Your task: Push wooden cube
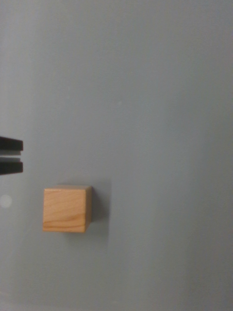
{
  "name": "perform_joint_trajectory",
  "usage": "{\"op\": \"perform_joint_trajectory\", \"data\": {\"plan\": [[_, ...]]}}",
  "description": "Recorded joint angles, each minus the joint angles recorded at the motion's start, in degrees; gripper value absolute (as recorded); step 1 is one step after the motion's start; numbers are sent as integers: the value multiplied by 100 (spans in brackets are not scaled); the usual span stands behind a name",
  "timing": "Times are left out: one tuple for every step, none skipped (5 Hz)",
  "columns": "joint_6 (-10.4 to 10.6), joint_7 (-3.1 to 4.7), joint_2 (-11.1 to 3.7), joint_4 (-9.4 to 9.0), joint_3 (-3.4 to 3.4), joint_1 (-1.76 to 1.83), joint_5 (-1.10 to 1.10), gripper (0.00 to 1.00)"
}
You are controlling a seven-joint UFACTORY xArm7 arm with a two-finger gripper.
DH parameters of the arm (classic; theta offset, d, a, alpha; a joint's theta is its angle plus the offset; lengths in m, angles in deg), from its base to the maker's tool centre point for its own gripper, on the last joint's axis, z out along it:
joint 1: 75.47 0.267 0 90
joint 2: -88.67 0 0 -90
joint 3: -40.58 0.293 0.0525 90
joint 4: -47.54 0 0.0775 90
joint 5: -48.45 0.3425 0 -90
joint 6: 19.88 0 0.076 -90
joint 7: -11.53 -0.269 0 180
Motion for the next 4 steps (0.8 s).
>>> {"op": "perform_joint_trajectory", "data": {"plan": [[0, 0, 0, 0, 0, 0, 0, 0], [270, 78, -12, -255, -50, -41, -9, 0], [270, 78, -12, -255, -50, -41, -9, 0], [542, 156, -24, -512, -101, -82, -17, 0]]}}
